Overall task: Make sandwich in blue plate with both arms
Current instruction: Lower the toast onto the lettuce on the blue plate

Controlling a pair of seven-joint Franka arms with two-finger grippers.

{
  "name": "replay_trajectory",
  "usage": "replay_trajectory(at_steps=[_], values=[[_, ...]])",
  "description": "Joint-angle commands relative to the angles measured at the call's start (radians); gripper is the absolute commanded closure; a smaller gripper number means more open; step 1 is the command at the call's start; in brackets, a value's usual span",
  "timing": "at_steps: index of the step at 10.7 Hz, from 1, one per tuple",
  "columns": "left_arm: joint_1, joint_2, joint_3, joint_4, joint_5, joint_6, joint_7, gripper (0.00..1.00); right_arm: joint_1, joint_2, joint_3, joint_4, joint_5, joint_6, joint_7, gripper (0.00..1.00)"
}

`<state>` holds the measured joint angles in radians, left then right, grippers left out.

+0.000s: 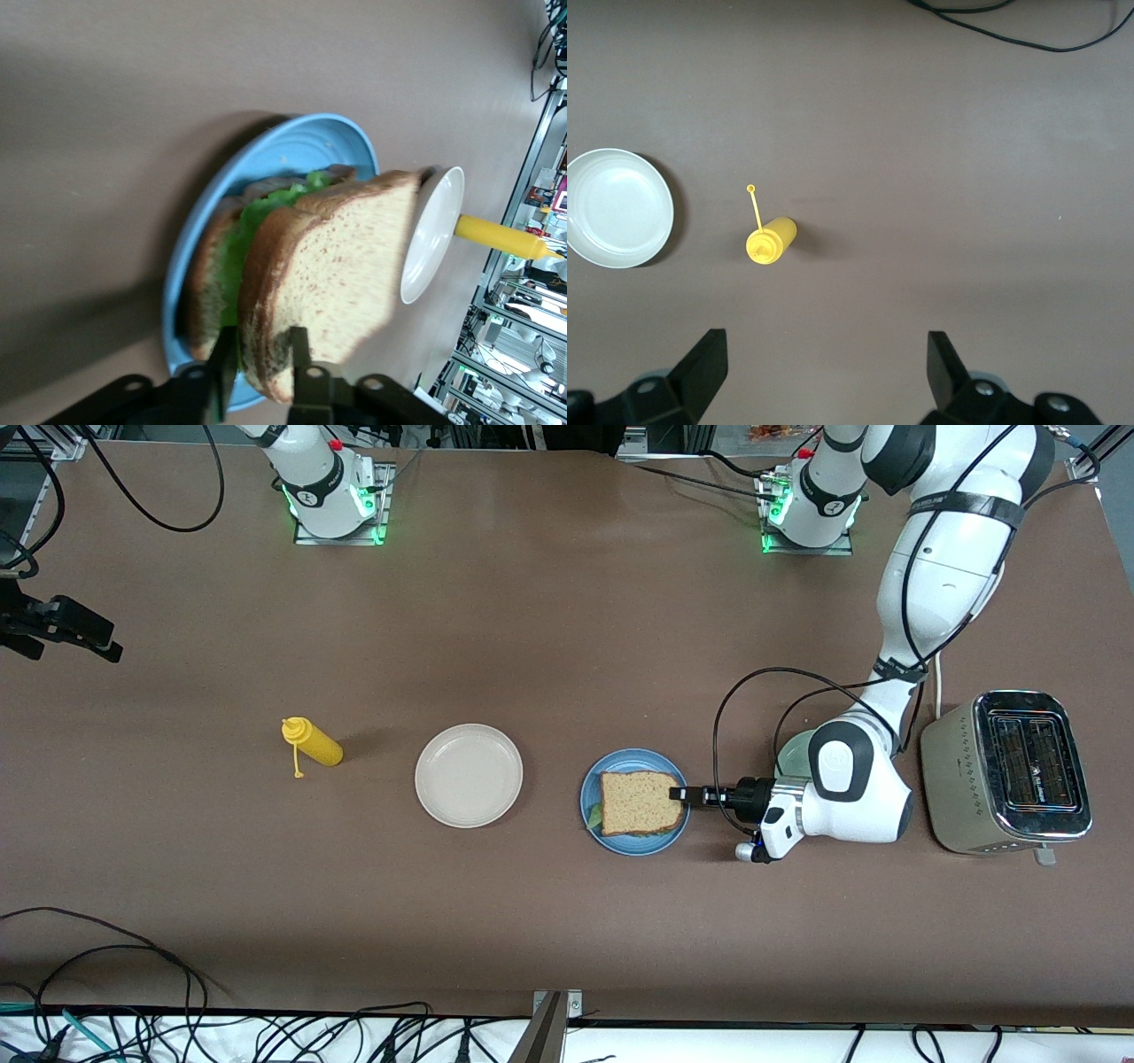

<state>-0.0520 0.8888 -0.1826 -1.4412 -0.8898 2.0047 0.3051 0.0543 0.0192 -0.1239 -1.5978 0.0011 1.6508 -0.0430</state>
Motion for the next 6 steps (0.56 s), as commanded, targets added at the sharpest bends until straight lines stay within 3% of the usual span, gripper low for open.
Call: replay_trajectory(at_steps=[1, 6], values=[[0.0, 0.016, 0.005, 0.007, -0.026, 0.063, 0.074, 0.0, -0.004, -0.004, -0.003, 0.015, 0.017, -0.02, -0.006, 0.0], [0.012, -0.039, 0.043, 0.008, -0.003, 0.028, 0.069, 0.0, -0.002, -0.004, -0.003, 0.016, 0.017, -0.02, -0.006, 0.0]])
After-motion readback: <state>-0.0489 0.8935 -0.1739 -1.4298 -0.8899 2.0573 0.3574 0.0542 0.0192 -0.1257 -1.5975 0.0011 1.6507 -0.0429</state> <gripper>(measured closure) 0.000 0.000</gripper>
